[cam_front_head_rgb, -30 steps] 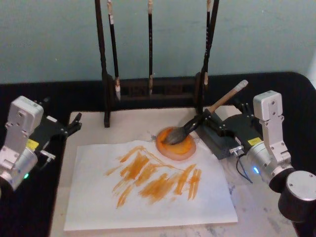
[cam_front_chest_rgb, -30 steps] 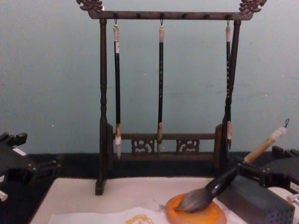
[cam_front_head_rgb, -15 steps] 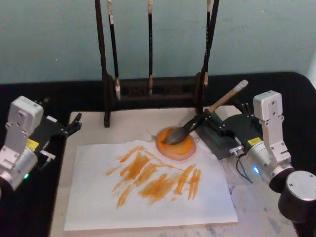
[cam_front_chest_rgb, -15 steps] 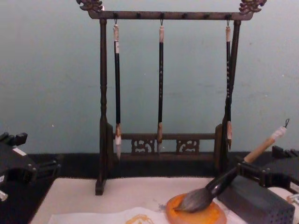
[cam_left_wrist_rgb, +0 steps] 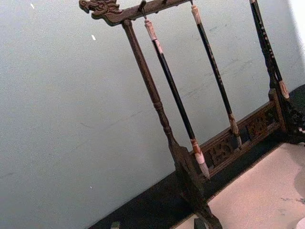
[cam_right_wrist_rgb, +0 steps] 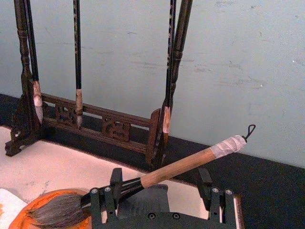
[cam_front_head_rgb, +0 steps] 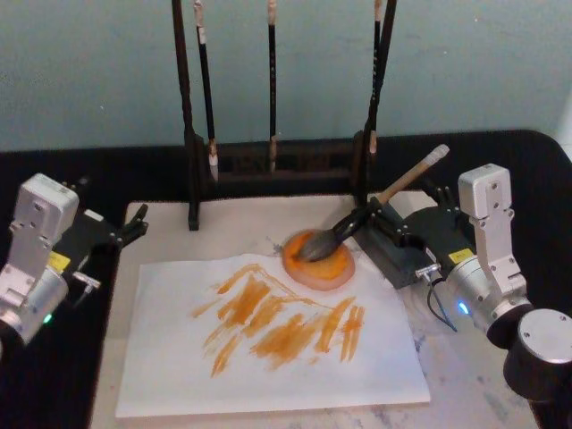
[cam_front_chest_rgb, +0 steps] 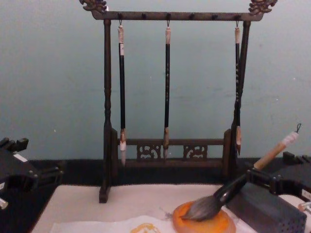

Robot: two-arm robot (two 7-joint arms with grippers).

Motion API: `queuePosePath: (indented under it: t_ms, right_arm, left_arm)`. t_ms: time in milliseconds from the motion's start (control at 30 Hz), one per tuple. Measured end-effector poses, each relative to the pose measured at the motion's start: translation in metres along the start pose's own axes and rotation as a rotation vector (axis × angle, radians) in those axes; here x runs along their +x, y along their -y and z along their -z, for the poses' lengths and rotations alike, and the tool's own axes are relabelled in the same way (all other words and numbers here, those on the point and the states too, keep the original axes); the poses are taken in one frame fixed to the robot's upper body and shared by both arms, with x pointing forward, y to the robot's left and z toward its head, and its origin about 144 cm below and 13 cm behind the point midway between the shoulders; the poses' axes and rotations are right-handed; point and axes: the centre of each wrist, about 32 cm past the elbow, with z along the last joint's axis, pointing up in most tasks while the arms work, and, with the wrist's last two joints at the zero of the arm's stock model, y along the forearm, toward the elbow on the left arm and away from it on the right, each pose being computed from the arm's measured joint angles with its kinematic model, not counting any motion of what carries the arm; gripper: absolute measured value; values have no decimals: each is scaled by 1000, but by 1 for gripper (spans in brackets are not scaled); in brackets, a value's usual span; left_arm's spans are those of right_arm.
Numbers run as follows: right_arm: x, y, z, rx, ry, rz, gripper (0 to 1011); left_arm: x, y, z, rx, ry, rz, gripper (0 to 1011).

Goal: Pick up the brush from the inkstone, write on the paper, then place the brush back to its original position.

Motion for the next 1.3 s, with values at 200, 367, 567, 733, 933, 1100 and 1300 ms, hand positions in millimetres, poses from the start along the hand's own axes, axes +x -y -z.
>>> queuePosePath:
  t_ms: [200,367,567,733,933,1100,1300]
  right_arm:
    - [0,0,0,0,0,0,1000]
    - [0,0,0,0,0,0,1000]
    - [0,0,0,0,0,0,1000]
    - [0,0,0,0,0,0,1000]
    - [0,0,0,0,0,0,1000]
    - [0,0,0,0,0,0,1000]
    - [0,0,0,0,0,0,1000]
  left_arm:
    - [0,0,0,0,0,0,1001]
    - [0,0,0,0,0,0,1001]
    - [0,0,0,0,0,0,1001]
    - [0,0,0,0,0,0,1001]
    - [0,0,0,0,0,0,1001]
    - [0,0,0,0,0,0,1001]
    - [0,0,0,0,0,0,1001]
